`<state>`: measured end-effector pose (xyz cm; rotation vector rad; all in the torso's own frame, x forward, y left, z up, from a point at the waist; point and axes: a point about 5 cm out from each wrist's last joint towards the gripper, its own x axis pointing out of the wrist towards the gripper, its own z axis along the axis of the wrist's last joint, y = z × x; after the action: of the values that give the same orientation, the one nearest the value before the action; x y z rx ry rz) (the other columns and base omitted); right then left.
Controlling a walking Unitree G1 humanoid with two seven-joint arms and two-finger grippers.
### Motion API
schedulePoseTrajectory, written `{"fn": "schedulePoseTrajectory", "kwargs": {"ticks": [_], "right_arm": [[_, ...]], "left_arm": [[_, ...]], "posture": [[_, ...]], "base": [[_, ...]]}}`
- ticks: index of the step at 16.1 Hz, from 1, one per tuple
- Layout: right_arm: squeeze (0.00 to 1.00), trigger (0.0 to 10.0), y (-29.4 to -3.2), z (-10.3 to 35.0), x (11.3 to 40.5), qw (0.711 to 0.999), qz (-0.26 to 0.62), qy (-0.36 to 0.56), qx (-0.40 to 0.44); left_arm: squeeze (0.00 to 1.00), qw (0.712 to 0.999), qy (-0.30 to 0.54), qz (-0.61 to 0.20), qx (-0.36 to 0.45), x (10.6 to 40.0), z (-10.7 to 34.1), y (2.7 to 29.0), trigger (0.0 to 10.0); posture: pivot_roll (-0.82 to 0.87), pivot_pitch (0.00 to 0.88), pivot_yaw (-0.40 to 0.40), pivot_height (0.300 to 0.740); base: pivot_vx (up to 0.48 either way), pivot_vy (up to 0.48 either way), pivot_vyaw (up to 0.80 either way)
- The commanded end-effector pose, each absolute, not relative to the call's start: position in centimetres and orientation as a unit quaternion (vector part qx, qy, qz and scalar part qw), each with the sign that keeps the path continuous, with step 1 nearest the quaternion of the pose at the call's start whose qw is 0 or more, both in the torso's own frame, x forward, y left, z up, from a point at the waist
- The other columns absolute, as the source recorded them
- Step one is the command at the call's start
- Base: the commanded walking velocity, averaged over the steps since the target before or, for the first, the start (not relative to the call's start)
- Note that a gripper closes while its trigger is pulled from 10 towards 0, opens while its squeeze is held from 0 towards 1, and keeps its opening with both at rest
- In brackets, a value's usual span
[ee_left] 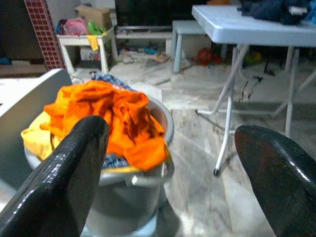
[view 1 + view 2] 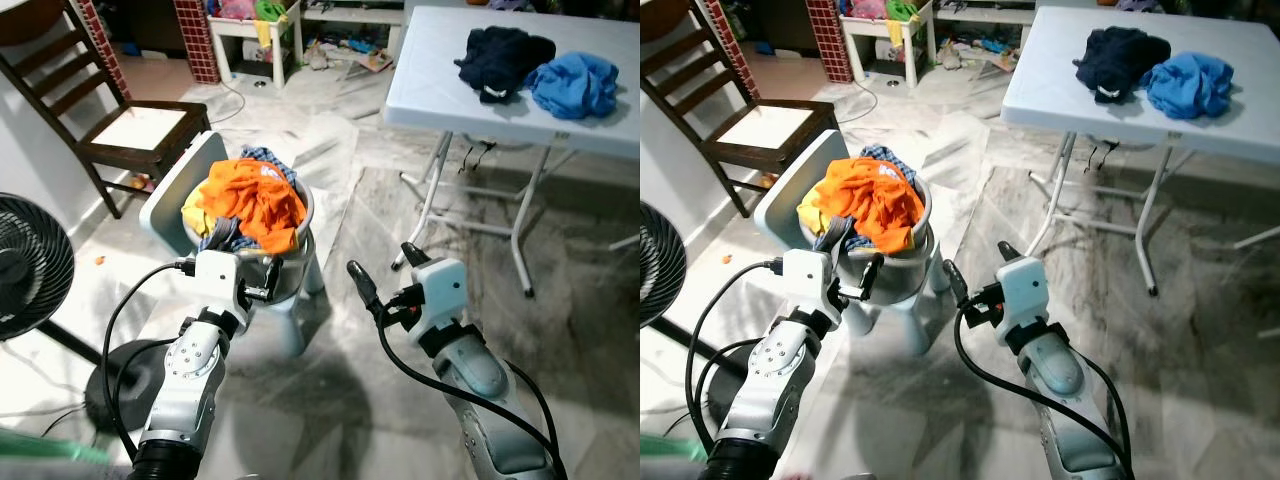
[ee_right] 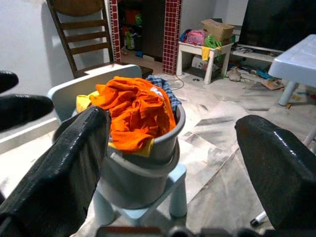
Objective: Hang hanger
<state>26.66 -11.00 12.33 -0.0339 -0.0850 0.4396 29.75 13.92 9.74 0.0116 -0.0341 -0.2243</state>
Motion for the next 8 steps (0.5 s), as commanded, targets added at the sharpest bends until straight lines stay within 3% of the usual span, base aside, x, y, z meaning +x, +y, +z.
{"fn": "schedulePoseTrajectory", "kwargs": {"ticks": [1, 8], "right_arm": [[0.00, 10.0, -10.35, 12.60, 26.66, 0.972, 0.229, -0.046, -0.011], [0.00, 10.0, -10.78, 12.93, 27.11, 0.973, 0.228, -0.045, -0.010]], "left_arm": [[0.00, 0.995, -0.015, -0.100, 0.007, 29.58, 9.60, 14.76, 10.0], [0.00, 0.996, -0.014, -0.086, 0.001, 29.15, 9.23, 14.82, 10.0]], "posture": [[-0.04, 0.079, -0.011, 0.740], [-0.02, 0.079, -0.045, 0.740]], "base": [[0.300, 0.000, 0.00], [0.306, 0.000, 0.00]]}}
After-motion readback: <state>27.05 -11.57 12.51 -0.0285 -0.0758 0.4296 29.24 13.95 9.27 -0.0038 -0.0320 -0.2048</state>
